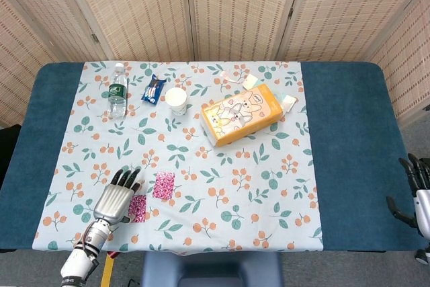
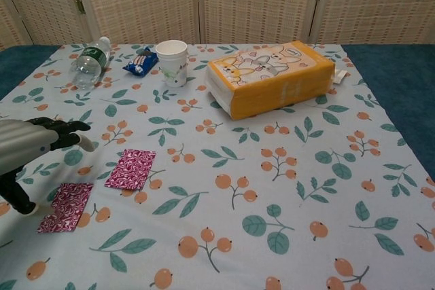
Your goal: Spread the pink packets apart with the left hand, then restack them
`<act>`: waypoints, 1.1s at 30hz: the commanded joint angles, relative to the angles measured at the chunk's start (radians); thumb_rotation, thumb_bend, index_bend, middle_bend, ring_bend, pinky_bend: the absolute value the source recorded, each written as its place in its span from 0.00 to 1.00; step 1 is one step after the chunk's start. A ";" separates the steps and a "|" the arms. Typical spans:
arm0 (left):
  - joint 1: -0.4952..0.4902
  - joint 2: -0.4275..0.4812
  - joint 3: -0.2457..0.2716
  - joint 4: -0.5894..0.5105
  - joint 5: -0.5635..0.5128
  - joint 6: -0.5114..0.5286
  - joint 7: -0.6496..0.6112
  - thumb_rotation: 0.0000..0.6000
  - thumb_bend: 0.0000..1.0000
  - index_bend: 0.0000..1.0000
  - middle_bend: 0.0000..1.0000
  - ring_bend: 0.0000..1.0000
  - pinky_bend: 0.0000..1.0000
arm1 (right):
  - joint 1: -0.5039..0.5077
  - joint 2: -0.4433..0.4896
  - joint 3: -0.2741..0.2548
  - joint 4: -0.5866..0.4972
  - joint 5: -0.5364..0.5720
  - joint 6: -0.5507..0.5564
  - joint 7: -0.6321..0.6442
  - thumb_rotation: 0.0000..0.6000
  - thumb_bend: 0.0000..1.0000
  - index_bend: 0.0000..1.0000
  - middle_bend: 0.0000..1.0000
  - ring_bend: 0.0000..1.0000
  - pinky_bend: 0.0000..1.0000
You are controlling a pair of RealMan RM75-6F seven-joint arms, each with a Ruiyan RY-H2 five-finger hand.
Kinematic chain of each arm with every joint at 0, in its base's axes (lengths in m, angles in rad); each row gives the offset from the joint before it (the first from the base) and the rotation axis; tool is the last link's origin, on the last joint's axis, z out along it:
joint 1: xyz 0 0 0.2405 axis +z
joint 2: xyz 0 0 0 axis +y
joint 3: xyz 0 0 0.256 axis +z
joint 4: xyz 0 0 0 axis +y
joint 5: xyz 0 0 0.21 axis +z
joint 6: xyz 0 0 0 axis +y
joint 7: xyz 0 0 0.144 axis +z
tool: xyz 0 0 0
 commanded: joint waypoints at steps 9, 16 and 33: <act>0.036 -0.025 0.005 0.021 0.007 -0.025 0.008 1.00 0.21 0.20 0.00 0.00 0.00 | 0.000 0.002 0.000 -0.001 0.002 -0.002 -0.001 1.00 0.39 0.04 0.03 0.00 0.00; 0.046 -0.032 -0.008 0.022 -0.012 -0.041 0.015 1.00 0.21 0.20 0.00 0.00 0.00 | 0.004 0.001 0.001 0.000 0.002 -0.008 0.000 1.00 0.39 0.04 0.03 0.00 0.00; 0.059 -0.041 -0.036 0.027 -0.054 -0.079 0.022 1.00 0.21 0.20 0.00 0.00 0.00 | 0.006 0.000 0.002 0.007 0.005 -0.012 0.007 1.00 0.39 0.04 0.03 0.00 0.00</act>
